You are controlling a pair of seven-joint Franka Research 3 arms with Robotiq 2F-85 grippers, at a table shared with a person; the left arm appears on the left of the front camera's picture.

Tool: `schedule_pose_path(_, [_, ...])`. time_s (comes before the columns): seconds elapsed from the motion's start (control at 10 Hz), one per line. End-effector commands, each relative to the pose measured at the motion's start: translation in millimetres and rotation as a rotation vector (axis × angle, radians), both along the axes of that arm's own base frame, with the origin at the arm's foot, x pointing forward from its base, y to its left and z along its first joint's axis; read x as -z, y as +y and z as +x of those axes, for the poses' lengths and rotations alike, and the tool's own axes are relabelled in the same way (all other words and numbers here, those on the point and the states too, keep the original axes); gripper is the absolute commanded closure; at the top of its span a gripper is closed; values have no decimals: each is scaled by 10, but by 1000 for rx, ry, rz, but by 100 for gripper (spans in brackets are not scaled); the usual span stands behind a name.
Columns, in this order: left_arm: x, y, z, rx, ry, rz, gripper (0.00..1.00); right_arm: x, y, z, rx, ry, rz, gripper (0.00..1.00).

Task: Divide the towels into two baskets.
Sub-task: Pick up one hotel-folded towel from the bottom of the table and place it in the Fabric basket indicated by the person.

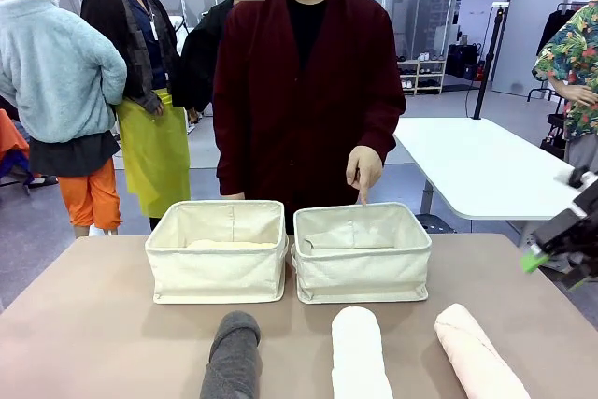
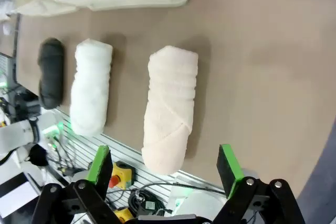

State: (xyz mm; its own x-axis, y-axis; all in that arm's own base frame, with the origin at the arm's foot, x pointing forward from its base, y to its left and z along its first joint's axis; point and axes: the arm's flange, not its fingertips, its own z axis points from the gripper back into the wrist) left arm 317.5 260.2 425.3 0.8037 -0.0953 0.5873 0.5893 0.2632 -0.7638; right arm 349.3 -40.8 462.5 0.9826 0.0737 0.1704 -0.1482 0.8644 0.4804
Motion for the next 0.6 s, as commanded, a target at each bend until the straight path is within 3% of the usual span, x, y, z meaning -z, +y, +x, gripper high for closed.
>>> schedule_pose_path(0.0, [-19, -23, -81, 7, -5, -1, 0, 208, 309, -41, 69, 50, -80, 0])
schedule_pose_path(0.5, [-19, -23, -81, 7, -5, -1, 0, 830, 781, -36, 162, 54, -232, 0])
